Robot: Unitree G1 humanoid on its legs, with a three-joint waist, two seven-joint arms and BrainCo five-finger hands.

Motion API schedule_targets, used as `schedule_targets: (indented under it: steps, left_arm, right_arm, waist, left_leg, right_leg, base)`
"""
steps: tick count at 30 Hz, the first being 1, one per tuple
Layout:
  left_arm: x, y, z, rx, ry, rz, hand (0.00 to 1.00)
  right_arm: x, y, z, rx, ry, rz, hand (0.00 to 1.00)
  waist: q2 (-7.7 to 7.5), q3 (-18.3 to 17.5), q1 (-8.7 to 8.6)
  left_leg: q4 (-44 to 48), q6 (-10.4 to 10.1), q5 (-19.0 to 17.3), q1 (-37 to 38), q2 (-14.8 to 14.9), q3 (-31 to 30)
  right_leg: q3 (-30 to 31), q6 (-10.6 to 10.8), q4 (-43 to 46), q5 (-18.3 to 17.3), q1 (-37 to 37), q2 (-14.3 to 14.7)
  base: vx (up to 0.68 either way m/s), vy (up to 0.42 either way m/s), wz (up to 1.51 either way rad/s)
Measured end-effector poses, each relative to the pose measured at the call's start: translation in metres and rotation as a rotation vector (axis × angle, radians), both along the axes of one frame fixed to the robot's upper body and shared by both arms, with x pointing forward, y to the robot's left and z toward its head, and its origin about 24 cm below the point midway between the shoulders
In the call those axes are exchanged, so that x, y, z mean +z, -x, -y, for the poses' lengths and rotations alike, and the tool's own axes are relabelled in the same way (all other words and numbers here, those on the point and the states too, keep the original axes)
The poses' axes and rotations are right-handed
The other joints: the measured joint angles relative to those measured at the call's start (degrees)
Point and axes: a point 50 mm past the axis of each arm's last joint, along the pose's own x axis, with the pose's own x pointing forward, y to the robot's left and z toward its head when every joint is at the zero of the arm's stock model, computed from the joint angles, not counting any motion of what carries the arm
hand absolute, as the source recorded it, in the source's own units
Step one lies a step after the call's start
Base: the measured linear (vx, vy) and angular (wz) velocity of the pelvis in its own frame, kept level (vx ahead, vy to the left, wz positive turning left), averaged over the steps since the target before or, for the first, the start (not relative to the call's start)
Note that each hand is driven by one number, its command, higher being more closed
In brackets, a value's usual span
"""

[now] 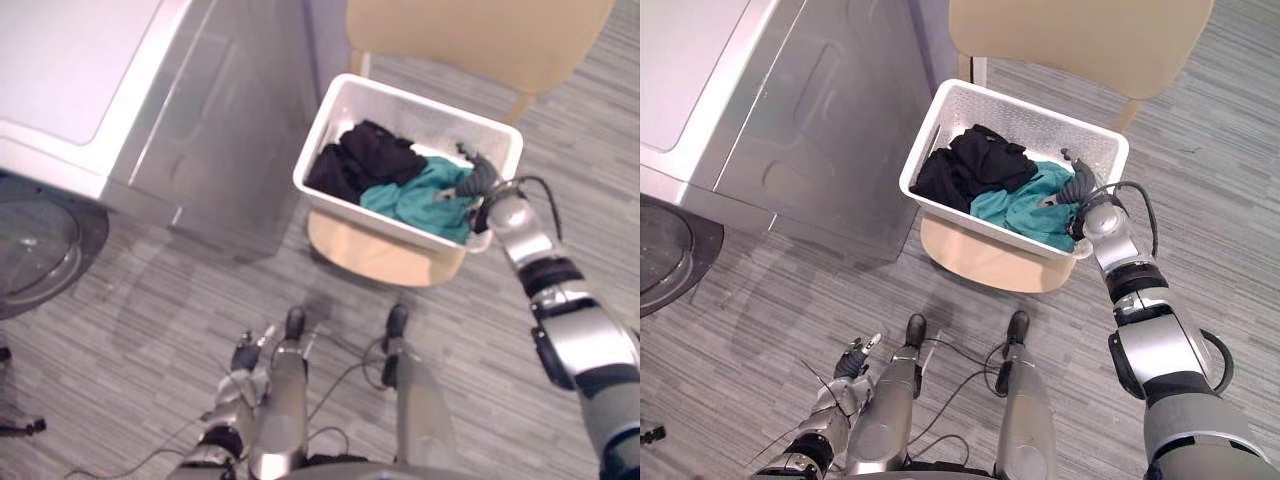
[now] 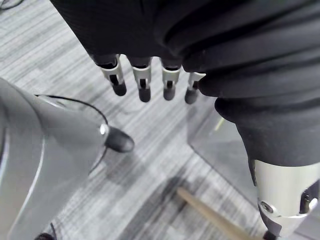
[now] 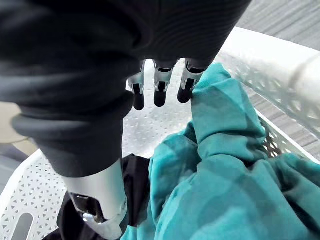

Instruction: Pick up the laundry basket with both hands and put the clothes into the washing machine.

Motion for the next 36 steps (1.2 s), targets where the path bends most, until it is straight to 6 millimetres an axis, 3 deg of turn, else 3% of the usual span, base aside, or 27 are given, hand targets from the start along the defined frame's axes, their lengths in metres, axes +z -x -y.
schedule_targets:
  steps: [5,14,17,26,27,36]
  left_arm:
    - [0.007,-0.009,0.011,-0.012,0.026,0.044,0.00]
    - [0.033,-0.039,0.032,-0.030,0.057,0.176,0.00]
    - [0.043,-0.047,0.032,-0.026,0.056,0.225,0.00]
    - [0.058,-0.056,0.019,0.017,0.044,0.297,0.00]
    - [0.060,-0.057,0.018,0.022,0.044,0.306,0.00]
    - [0.067,-0.060,0.017,0.060,0.076,0.342,0.00]
  right_arm:
    - [0.020,-0.002,0.004,-0.010,0.056,0.044,0.00]
    - [0.016,0.001,0.011,-0.002,0.246,-0.007,0.00]
    - [0.016,0.003,0.015,0.004,0.290,-0.022,0.00]
    - [0.040,0.016,0.039,0.021,0.425,0.011,0.00]
    - [0.041,0.016,0.040,0.017,0.432,0.010,1.00]
    - [0.045,0.011,0.047,-0.129,0.449,0.065,1.00]
  waist:
    - [0.00,0.0,0.06]
    - [-0.08,0.0,-0.42]
    - [-0.36,0.2,-1.33]
    - [-0.99,2.3,-1.47]
    - [-1.07,2.4,-1.41]
    - [-1.44,2.6,-1.15]
  left_leg:
    - [0.2,-0.1,0.5,-1.7,-0.1,0.3]
    - [2.1,-0.1,0.6,-7.5,0.0,0.4]
    - [3.4,-0.1,0.5,-10.1,-0.2,-0.3]
    - [10.1,0.2,-0.1,-21.4,-1.2,-1.7]
    - [10.3,0.2,-0.1,-21.9,-1.3,-1.8]
    - [13.5,0.7,-0.4,-25.7,-2.5,-3.1]
  right_leg:
    - [-0.1,0.0,0.7,0.0,-2.1,-0.8]
    - [0.0,-0.1,2.4,-0.1,-7.6,-1.3]
    - [-1.0,-0.1,4.3,-1.0,-9.7,-1.9]
    - [-1.5,-0.8,12.6,-3.8,-20.1,-3.9]
    - [-1.6,-0.8,12.7,-3.8,-20.5,-3.9]
    - [-2.8,-0.8,16.5,-5.3,-23.2,-5.8]
  base:
    - [0.03,0.015,0.03]
    - [0.01,0.000,0.02]
    - [-0.01,0.002,0.20]
    - [-0.02,0.001,0.15]
    - [-0.01,0.013,0.10]
    - [0.00,0.015,0.14]
